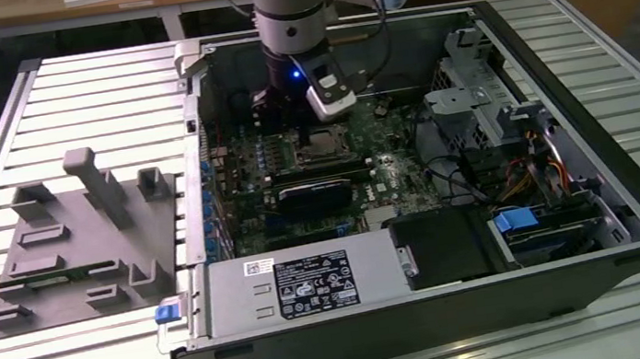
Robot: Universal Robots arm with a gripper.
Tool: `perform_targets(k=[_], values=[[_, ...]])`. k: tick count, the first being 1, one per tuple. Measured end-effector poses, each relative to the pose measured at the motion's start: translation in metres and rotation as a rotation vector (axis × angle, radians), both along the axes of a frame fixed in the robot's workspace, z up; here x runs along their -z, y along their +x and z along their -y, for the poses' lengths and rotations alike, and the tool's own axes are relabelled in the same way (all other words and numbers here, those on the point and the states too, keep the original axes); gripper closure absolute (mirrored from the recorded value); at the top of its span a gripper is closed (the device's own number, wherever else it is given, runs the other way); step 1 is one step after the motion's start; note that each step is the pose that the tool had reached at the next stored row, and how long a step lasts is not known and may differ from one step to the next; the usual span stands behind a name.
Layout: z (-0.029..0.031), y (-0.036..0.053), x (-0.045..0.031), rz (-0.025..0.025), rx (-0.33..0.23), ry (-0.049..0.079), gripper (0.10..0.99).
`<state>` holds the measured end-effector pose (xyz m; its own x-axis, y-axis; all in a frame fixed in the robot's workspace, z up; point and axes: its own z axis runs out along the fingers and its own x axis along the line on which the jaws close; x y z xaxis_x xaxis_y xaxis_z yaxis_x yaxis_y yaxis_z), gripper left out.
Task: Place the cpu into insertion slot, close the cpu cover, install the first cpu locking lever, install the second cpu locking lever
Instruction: 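Close the cpu cover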
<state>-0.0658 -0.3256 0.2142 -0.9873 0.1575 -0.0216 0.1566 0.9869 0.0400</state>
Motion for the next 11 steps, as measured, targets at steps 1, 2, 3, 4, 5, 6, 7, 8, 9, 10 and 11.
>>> perform_targets(k=[1, 2, 3, 4, 5, 6, 7, 8, 9, 10, 11], values=[[-0.0001, 0.0014, 0.0000, -0.0001, 0.000, 0.000, 0.980], [0.0000, 0.0034, 0.0000, -0.0006, 0.000, 0.000, 0.980], [0.0000, 0.0060, -0.0001, -0.0015, 0.000, 0.000, 0.980], [0.0000, 0.0092, -0.0001, -0.0027, 0.000, 0.000, 0.980], [0.0000, 0.0124, -0.0001, -0.0040, 0.000, 0.000, 0.980], [0.0000, 0.0157, -0.0001, -0.0052, 0.000, 0.000, 0.980], [0.0000, 0.0190, -0.0001, -0.0066, 0.000, 0.000, 0.980], [0.0000, 0.0223, -0.0001, -0.0078, 0.000, 0.000, 0.980], [0.0000, 0.0252, -0.0001, -0.0091, 0.000, 0.000, 0.980], [0.0000, 0.0270, -0.0001, -0.0098, 0.000, 0.000, 0.980], [0.0001, 0.0273, -0.0002, -0.0101, 0.000, 0.000, 0.980]])
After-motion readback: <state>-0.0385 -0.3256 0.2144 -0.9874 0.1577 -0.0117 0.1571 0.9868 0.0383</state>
